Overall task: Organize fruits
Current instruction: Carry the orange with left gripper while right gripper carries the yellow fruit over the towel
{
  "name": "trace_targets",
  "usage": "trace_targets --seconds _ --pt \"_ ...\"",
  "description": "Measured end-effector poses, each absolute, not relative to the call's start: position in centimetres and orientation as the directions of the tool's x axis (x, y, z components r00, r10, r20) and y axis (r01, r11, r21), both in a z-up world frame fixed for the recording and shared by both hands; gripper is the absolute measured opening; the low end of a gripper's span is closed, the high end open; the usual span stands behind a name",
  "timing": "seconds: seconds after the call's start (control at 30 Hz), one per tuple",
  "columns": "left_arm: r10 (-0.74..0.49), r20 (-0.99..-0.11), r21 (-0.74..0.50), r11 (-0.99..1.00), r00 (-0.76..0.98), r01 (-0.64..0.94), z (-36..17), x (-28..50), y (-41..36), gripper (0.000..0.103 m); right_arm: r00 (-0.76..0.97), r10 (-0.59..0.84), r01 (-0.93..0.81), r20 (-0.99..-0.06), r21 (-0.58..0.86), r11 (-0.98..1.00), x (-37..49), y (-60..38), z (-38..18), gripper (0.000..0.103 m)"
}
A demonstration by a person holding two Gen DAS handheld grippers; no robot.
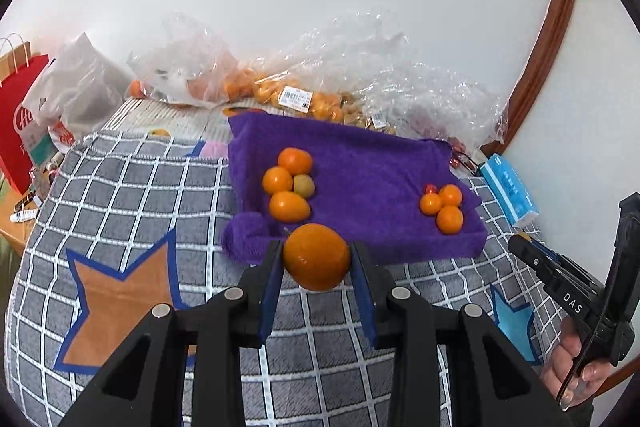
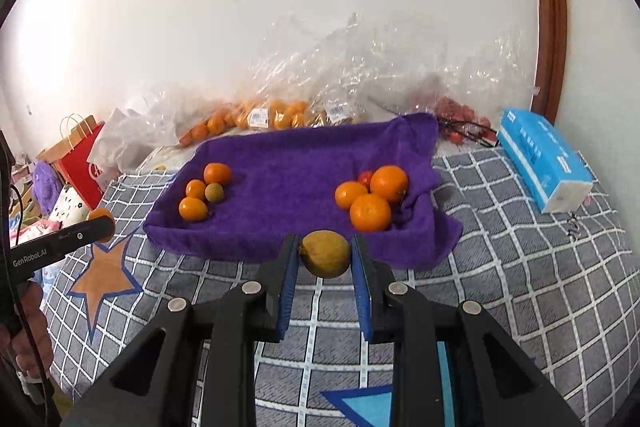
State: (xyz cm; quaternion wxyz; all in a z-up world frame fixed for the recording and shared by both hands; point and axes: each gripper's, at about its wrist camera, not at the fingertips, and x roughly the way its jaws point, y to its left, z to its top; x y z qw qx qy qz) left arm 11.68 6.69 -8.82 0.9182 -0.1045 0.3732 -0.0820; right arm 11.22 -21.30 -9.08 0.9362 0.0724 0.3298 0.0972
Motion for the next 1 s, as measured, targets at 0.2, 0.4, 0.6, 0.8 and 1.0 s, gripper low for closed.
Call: trace_targets --seconds 0.2,0.4,0.6,0.8,1.0 --pt "-0.227 -0.662 -0.258 0.964 0.714 0.067 -8.5 12.9 6.7 0.032 0.773 0.235 -0.137 -0.589 0.206 0.969 12.8 -21.2 -8.5 0.026" --pt "-0.232 -0.661 -0.27 0.961 0.713 0.062 -8.4 14.1 6.8 0.032 0.775 0.244 -0.146 -0.583 0.211 0.967 14.3 -20.9 -8.3 0.026" --pt "-0.238 -0.669 -0.273 0.96 0.704 0.064 -8.5 15.6 6.5 0.032 0.782 0.241 -0.151 -0.574 0.201 0.968 15.4 -20.6 -8.0 0.026" --pt "-0.258 -0.674 -0.291 0.954 0.692 0.072 -9.1 16.8 6.3 0.032 0.775 0.247 -0.149 -0.582 0.212 0.966 16.7 -20.4 -8.5 0.026" --pt "-0.263 -0.681 -0.292 0.953 0.683 0.075 -9.2 17.8 6.0 0.032 0.768 0.259 -0.147 -0.586 0.232 0.962 17.7 -20.3 -8.8 0.026"
